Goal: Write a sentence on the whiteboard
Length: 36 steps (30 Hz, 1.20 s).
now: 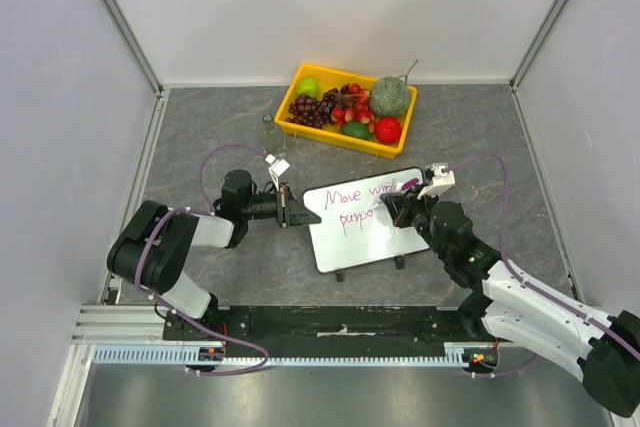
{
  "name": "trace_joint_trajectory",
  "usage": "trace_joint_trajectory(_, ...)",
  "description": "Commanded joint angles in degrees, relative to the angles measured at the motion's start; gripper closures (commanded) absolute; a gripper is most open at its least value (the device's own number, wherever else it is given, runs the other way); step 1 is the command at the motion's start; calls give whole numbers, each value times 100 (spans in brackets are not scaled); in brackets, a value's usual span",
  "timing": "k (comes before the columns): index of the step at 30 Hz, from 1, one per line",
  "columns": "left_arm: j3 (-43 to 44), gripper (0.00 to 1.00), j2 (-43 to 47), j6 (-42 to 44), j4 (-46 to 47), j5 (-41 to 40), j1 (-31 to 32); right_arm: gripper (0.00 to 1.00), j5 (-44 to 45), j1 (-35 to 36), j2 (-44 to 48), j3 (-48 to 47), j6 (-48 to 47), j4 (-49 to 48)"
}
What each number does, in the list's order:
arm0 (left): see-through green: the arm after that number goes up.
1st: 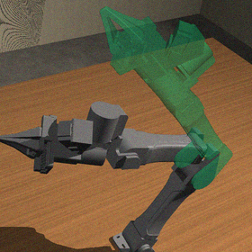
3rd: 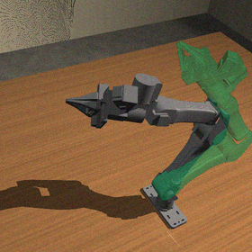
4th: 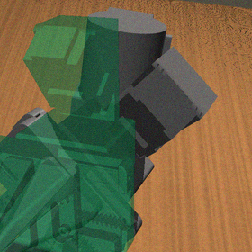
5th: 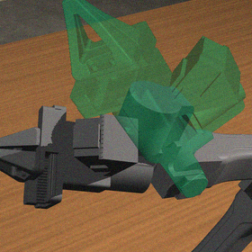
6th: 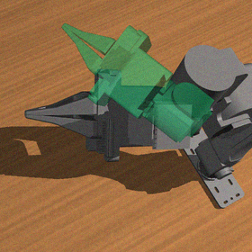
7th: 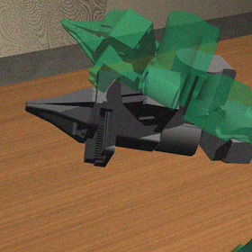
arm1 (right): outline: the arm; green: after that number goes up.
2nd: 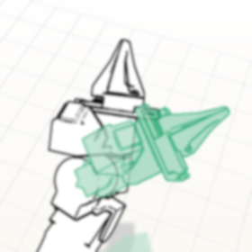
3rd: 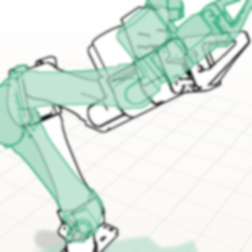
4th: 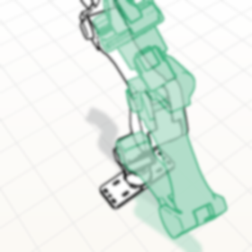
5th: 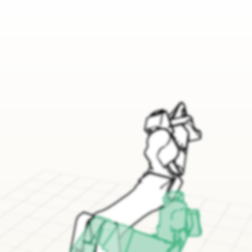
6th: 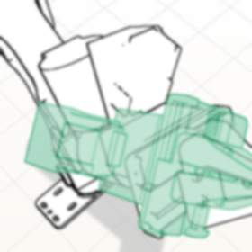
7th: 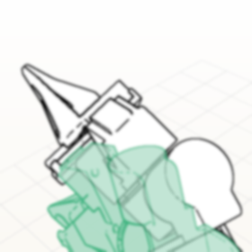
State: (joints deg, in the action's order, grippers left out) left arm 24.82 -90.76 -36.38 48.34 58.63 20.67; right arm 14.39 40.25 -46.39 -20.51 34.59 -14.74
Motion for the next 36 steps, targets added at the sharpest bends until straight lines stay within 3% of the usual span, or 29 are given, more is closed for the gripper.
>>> trace_joint_trajectory(1, -12, 98, -144, 562, -422, -115, 122, 100, -7, -52, 94, -93, 57, -64)
trace_joint_trajectory(8, 5, 98, -153, 562, -430, -97, 122, 100, 160, -114, 649, -84, 13, 155)
trace_joint_trajectory(36, 32, 98, -232, 571, -430, -115, 139, 100, -41, -228, 324, 162, -154, 200)
